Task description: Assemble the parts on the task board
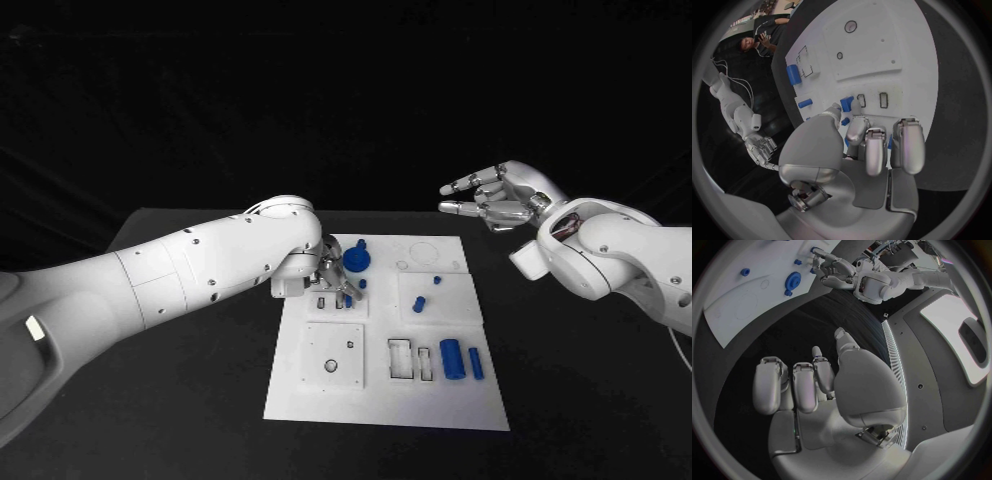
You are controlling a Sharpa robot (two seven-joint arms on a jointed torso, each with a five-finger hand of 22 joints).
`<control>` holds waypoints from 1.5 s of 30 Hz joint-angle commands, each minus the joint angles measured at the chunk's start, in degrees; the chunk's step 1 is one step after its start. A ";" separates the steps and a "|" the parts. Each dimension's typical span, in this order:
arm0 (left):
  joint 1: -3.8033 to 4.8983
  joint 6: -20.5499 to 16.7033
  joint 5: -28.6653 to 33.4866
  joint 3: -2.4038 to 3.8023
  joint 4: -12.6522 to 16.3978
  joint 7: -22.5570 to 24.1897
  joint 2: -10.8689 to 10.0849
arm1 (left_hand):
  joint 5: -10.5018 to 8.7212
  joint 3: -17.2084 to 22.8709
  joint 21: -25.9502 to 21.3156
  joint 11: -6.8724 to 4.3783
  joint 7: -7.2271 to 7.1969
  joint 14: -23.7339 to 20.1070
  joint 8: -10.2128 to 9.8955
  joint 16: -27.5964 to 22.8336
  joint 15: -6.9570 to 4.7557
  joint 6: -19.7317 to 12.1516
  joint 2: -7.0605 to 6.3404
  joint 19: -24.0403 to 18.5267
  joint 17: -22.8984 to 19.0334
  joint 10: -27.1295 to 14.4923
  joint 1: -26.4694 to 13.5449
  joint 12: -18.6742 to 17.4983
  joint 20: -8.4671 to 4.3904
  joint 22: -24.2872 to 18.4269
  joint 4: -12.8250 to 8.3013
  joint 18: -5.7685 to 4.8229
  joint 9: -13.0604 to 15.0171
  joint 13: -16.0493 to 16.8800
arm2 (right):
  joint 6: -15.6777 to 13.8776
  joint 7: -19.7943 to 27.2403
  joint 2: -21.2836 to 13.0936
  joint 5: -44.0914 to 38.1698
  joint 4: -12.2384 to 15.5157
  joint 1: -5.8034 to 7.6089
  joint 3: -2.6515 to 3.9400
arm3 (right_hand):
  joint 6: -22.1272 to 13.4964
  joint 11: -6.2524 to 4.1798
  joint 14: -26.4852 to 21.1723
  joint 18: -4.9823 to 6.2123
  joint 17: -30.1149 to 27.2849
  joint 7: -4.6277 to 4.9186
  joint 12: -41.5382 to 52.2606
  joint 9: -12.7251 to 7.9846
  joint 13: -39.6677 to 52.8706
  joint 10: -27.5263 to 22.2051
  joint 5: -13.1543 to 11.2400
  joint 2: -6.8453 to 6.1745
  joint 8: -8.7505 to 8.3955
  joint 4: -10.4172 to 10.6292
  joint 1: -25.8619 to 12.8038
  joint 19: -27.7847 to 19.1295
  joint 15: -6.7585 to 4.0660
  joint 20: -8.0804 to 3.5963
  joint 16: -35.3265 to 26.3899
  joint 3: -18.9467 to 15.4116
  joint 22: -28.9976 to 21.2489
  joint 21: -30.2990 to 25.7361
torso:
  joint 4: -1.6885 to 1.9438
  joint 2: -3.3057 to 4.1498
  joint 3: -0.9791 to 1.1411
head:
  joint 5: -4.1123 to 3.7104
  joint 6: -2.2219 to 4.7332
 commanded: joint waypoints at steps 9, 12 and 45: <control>-0.15 1.08 -0.06 0.00 -0.73 -4.26 0.61 | 0.18 4.44 0.28 -0.09 0.02 6.03 -0.13 0.17 -0.34 -0.47 -1.02 1.61 15.09 0.42 0.69 0.28 -0.35 1.19 -0.10 -0.35 0.43 0.06 | 1.53 -0.02 0.25 -0.41 -0.15 0.00 -0.05 | -0.26 -0.16 2.59 0.56 -0.03 0.03 -0.11 0.08 3.31 -0.18 0.33 0.67 0.27 0.10 0.08 -0.30 0.09 -0.24 -0.35 -0.36 -0.05 -0.37 | -0.01 0.05 0.04 | 0.00 -0.15; -0.23 0.86 0.03 -0.02 -0.89 -4.10 0.72 | 0.59 6.81 0.23 -0.18 -0.09 6.03 -0.27 0.17 -0.43 -0.57 -0.94 1.59 15.09 0.42 1.62 0.24 -0.40 1.17 -0.37 -0.34 0.60 0.08 | 1.65 -0.03 0.31 -0.41 -0.21 -0.01 -0.06 | -0.26 -0.16 2.59 0.56 -0.03 0.03 -0.11 0.08 3.31 -0.18 0.33 0.67 0.27 0.10 0.08 -0.30 0.09 -0.24 -0.35 -0.36 -0.05 -0.37 | -0.02 0.04 0.03 | 0.01 -0.18; -1.31 -10.51 1.17 0.18 5.48 -1.97 -4.30 | 11.33 34.33 0.45 -0.59 -0.32 6.03 2.91 0.17 -0.77 -2.64 -5.06 1.96 15.09 1.57 2.43 0.24 -0.75 2.33 -10.88 -0.51 6.31 0.82 | 2.49 -0.55 0.50 -0.97 -1.07 -0.11 -0.36 | -0.18 -0.17 2.62 0.56 -0.06 0.01 -0.09 0.11 3.24 -0.14 0.68 1.17 0.33 0.52 -0.47 -0.24 0.07 -0.28 -0.47 -0.65 -0.13 -0.49 | 0.22 -0.04 0.07 | -0.18 -0.72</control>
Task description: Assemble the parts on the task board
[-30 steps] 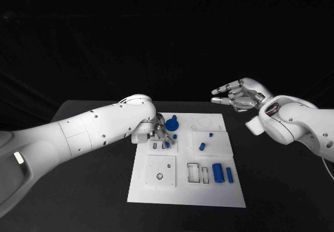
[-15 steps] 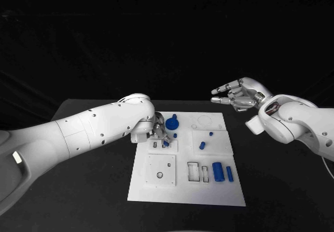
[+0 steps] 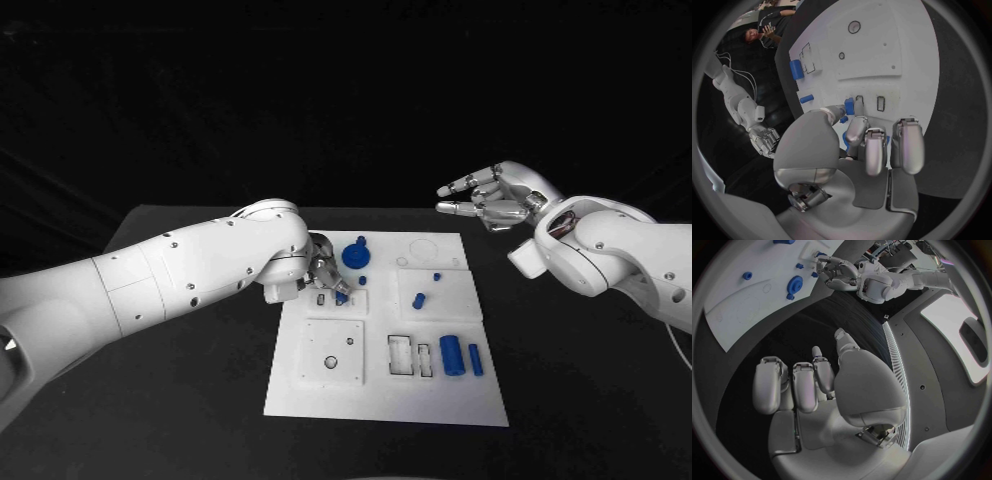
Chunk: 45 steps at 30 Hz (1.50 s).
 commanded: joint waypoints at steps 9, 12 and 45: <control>-1.94 -8.73 -8.36 -0.02 3.32 -2.03 -1.34 | -0.09 9.77 0.55 0.01 -0.37 6.02 0.49 0.17 -0.41 0.07 -0.30 2.17 15.07 0.79 -0.58 0.60 -0.37 2.94 -9.38 -0.63 0.45 0.52 | 1.37 -0.22 -0.04 -0.74 -0.22 -0.09 -0.07 | -0.17 -0.17 2.63 0.57 -0.05 0.01 -0.12 0.08 3.15 -0.14 0.30 0.65 0.33 0.39 -0.50 -0.24 0.06 -0.28 -0.30 -0.47 -0.12 -0.35 | 0.17 -0.11 0.00 | 0.12 -0.54; -2.39 -9.68 -10.12 -0.03 3.73 -2.26 -1.40 | -0.09 9.92 0.68 0.00 -0.38 6.02 0.53 0.17 -0.42 0.08 -0.34 2.24 15.07 0.85 -0.61 0.67 -0.38 3.16 -9.46 -0.68 0.52 0.59 | 1.56 -0.31 -0.06 -1.34 -0.29 -0.09 -0.09 | -0.18 -0.17 2.61 0.58 -0.12 0.01 -0.12 0.08 3.14 -0.14 0.29 0.67 0.33 0.42 -0.54 -0.25 0.06 -0.29 -0.35 -0.50 -0.15 -0.37 | 0.08 -0.06 -0.02 | 0.21 -0.48; -3.15 -4.29 -12.50 -0.02 5.97 -4.30 -3.18 | -0.12 10.70 0.87 -0.06 -0.43 6.02 0.70 0.17 -0.47 0.12 -0.73 2.37 15.07 1.02 -0.77 0.82 -0.44 3.51 -9.98 -0.74 0.85 0.72 | 2.73 -0.42 0.06 -3.36 -0.67 -0.16 -0.21 | -0.17 -0.17 2.63 0.58 -0.05 0.00 -0.07 0.09 3.16 -0.11 0.18 0.66 0.34 0.53 -0.71 -0.23 0.06 -0.29 -0.33 -0.65 -0.16 -0.39 | 0.09 -0.01 0.01 | 0.17 -1.01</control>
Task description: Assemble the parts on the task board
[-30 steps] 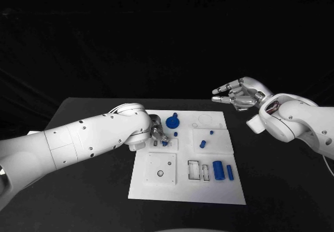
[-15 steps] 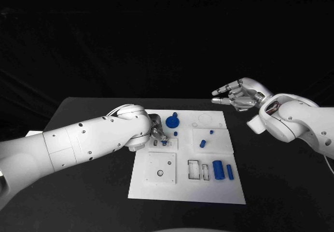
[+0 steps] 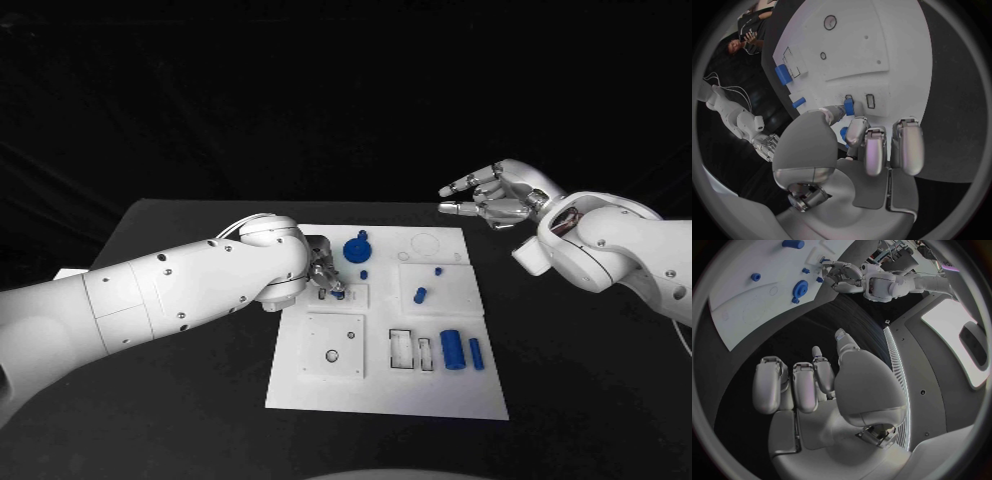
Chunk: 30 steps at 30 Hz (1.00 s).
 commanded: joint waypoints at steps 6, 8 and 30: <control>-0.49 3.08 0.18 -0.15 0.47 -4.31 -0.10 | 0.19 8.74 0.21 0.00 -0.54 6.03 0.39 0.17 -0.47 -0.01 0.22 2.38 15.09 0.57 0.18 0.38 -0.44 3.52 -8.33 -0.74 0.06 0.06 | 1.30 0.05 0.18 -0.19 -0.09 -0.04 -0.01 | -0.16 -0.17 2.64 0.59 -0.01 0.00 -0.07 0.07 3.14 -0.11 -0.04 0.35 0.35 0.14 -0.55 -0.24 0.06 -0.29 -0.37 -0.35 -0.09 -0.26 | -0.02 0.01 0.02 | 0.02 -0.20; -0.53 3.07 0.37 -0.14 0.46 -4.23 -0.04 | 0.19 8.74 0.21 0.00 -0.54 6.03 0.39 0.17 -0.47 -0.01 0.22 2.38 15.09 0.57 0.18 0.38 -0.44 3.52 -8.33 -0.74 0.06 0.06 | 1.37 0.06 0.22 0.28 -0.11 -0.04 -0.01 | -0.16 -0.17 2.64 0.59 -0.01 -0.01 -0.05 0.07 3.14 -0.10 -0.25 0.37 0.36 0.19 -0.63 -0.22 0.05 -0.29 -0.40 -0.47 -0.10 -0.28 | -0.01 0.01 0.02 | 0.00 -0.19; -0.53 4.65 2.89 -0.09 -1.65 -5.13 1.29 | -0.16 8.30 0.28 -0.11 -0.76 6.03 0.66 0.17 -0.50 0.60 0.10 2.44 15.09 1.02 -2.18 0.72 -0.49 3.72 -7.43 -0.77 0.66 0.34 | 1.56 0.00 0.36 0.93 -0.22 -0.04 -0.02 | -0.16 -0.17 2.64 0.59 -0.04 -0.01 -0.10 0.07 3.10 -0.13 -0.38 0.38 0.36 0.21 -0.65 -0.22 0.05 -0.30 -0.42 -0.52 -0.12 -0.30 | -0.02 0.03 0.07 | 0.11 -0.25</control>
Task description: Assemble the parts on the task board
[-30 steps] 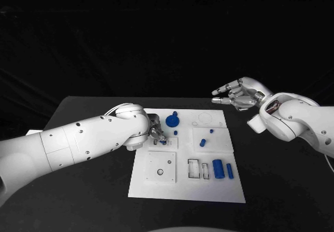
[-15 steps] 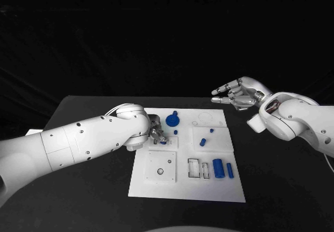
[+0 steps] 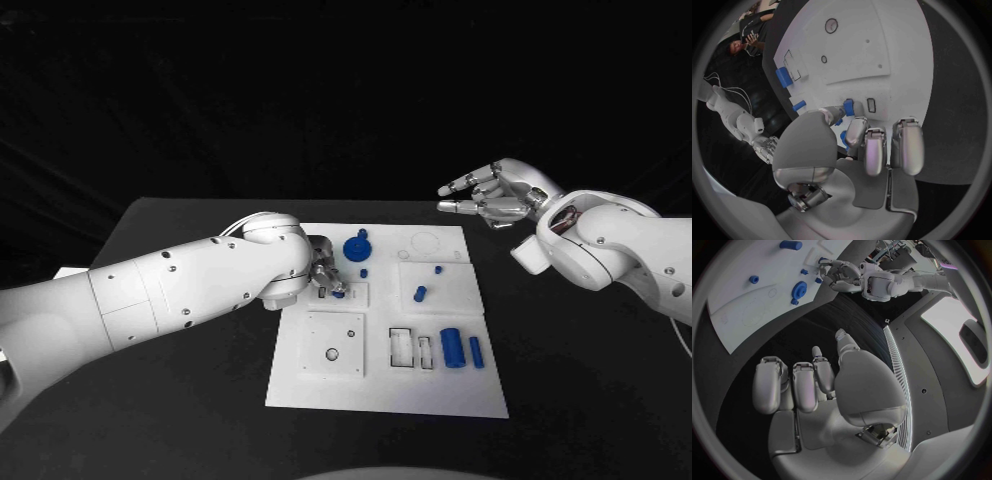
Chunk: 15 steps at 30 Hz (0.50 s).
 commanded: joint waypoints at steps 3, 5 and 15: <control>-0.30 3.49 2.76 -0.26 -1.22 -5.55 0.79 | -0.08 5.90 0.40 -0.18 -1.09 6.03 0.09 0.17 -0.61 0.75 0.09 2.51 15.06 0.64 -2.49 0.33 -0.53 3.96 -6.25 -0.82 0.14 0.15 | 0.90 0.04 0.09 0.07 0.11 -0.04 0.00 | -0.17 -0.18 2.64 0.59 -0.05 -0.01 -0.10 0.09 3.09 -0.13 -0.38 0.08 0.36 -0.02 -0.34 -0.22 0.05 -0.30 -0.20 -0.29 -0.07 -0.31 | -0.03 0.00 0.01 | 0.11 -0.07; -0.28 3.86 3.01 -0.26 -1.71 -5.80 1.06 | -0.12 4.57 0.41 -0.30 -1.24 6.03 -0.02 0.17 -0.70 1.03 0.02 2.52 15.06 0.67 -3.52 0.42 -0.60 4.02 -5.62 -0.82 0.22 0.25 | 0.95 0.00 0.09 0.07 0.17 -0.04 -0.01 | -0.17 -0.18 2.64 0.59 -0.05 -0.01 -0.10 0.09 3.09 -0.13 -0.38 0.08 0.36 -0.02 -0.34 -0.22 0.05 -0.30 -0.20 -0.29 -0.07 -0.31 | -0.02 0.00 0.00 | 0.09 -0.08; -0.26 4.71 3.62 -0.27 -3.25 -6.05 2.07 | -0.14 1.18 0.77 -0.57 -1.57 6.03 -0.33 0.17 -0.95 2.03 0.02 2.74 15.06 0.97 -5.57 0.88 -0.85 4.72 -4.34 -0.95 0.39 0.76 | 1.31 -0.19 0.06 0.06 0.28 -0.04 -0.02 | -0.18 -0.18 2.62 0.62 -0.17 -0.01 -0.21 0.09 3.01 -0.18 -0.45 0.09 0.35 -0.02 -0.33 -0.26 0.05 -0.30 -0.29 -0.33 -0.19 -0.39 | -0.05 0.00 -0.05 | 0.01 -0.15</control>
